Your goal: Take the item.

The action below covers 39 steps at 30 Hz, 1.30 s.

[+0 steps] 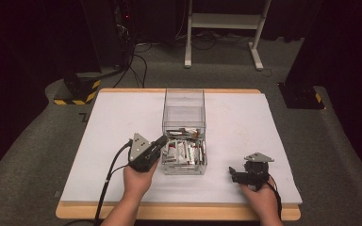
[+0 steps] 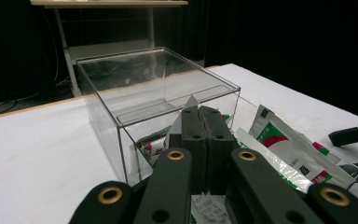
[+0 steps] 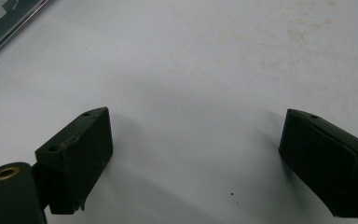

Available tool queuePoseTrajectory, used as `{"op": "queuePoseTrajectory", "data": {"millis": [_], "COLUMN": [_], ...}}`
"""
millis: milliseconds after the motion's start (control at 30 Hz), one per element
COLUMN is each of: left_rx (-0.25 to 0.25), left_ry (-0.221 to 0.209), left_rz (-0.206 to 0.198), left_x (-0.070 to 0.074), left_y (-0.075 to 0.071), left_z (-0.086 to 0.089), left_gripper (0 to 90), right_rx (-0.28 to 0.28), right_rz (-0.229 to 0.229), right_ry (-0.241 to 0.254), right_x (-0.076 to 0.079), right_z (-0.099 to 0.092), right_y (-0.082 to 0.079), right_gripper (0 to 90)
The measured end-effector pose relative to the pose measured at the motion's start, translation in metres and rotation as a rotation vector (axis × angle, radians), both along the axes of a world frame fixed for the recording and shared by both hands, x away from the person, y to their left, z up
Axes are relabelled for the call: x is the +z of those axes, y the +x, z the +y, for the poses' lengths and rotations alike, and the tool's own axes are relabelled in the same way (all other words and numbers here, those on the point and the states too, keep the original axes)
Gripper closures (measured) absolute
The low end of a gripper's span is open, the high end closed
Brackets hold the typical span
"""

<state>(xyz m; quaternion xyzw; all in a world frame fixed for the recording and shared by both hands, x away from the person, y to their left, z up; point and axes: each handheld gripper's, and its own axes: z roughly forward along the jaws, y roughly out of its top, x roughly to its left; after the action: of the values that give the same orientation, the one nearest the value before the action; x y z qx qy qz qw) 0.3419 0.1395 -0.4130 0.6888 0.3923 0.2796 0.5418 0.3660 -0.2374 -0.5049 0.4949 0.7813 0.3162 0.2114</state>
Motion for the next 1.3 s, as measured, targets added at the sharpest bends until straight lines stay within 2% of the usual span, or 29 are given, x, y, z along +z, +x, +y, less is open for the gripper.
{"op": "queuePoseTrajectory", "data": {"millis": [667,1300], "left_rx": [0.002,0.005], "left_ry": [-0.034,-0.061], "left_rz": [-0.023,-0.040], "left_x": [0.010,0.015], "left_y": [-0.004,-0.012], "left_z": [0.002,0.020], "left_gripper": [89.1,89.1], "right_rx": [0.001,0.002], "right_rz": [0.000,0.000], "right_ry": [0.000,0.000], "right_x": [0.000,0.000], "right_z": [0.000,0.000], "right_y": [0.000,0.000], "right_gripper": [9.3,9.4]}}
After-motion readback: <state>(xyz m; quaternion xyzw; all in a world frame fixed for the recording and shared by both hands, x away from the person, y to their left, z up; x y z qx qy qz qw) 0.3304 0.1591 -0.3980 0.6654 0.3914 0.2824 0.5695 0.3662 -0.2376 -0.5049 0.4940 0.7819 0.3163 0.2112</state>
